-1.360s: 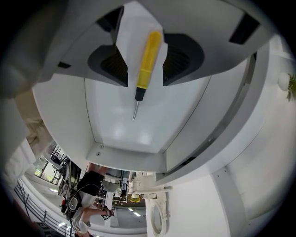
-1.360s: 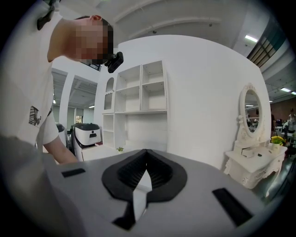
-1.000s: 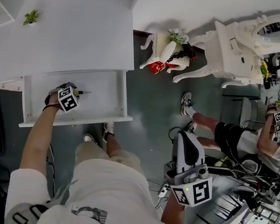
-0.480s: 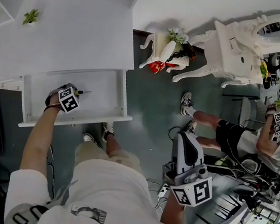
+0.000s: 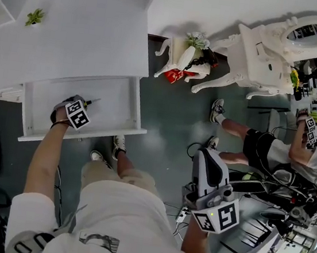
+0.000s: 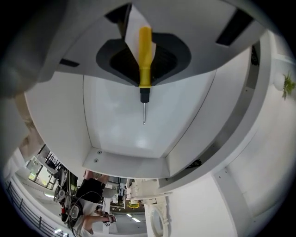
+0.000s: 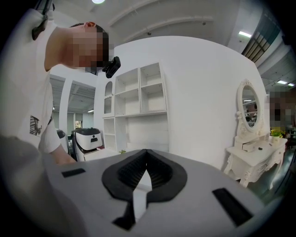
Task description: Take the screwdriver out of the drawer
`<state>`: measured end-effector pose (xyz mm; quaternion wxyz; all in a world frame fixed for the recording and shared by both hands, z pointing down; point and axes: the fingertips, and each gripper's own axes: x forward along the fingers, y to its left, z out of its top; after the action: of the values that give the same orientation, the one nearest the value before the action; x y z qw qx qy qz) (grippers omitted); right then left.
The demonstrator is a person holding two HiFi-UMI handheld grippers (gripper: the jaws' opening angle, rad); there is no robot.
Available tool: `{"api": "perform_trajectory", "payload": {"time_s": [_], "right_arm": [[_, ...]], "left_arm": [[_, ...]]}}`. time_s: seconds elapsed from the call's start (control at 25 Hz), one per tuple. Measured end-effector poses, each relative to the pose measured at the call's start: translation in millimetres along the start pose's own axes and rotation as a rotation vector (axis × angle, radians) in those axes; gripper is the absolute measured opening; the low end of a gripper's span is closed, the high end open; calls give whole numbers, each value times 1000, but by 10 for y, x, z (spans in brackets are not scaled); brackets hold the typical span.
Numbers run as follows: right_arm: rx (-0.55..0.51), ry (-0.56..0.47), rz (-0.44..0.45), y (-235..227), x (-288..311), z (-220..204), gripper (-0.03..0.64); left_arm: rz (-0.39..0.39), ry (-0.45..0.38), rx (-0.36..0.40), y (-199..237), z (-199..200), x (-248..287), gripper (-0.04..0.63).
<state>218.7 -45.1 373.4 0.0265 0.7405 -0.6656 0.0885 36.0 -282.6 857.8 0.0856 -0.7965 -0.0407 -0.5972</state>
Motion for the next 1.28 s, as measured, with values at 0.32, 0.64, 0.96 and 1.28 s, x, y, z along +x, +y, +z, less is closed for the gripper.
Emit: {"api": "perform_trajectory", "payload": {"time_s": [0.32,0.64,0.96,1.28], "right_arm": [[-14,3,20,108,-114,-10,9],[-2,-26,115,342,-13,55,9],[8,-57,225,682,173,72,9],[-17,-102,345,751,302,233,9]], "left_arm": [[90,-65,-74,164,28,-224,86],[181,-171,-163,250,118,-734,86],[263,-299,-262,247,104,-1290,86],[371,-394,-388,269,194,-1874,86]]}}
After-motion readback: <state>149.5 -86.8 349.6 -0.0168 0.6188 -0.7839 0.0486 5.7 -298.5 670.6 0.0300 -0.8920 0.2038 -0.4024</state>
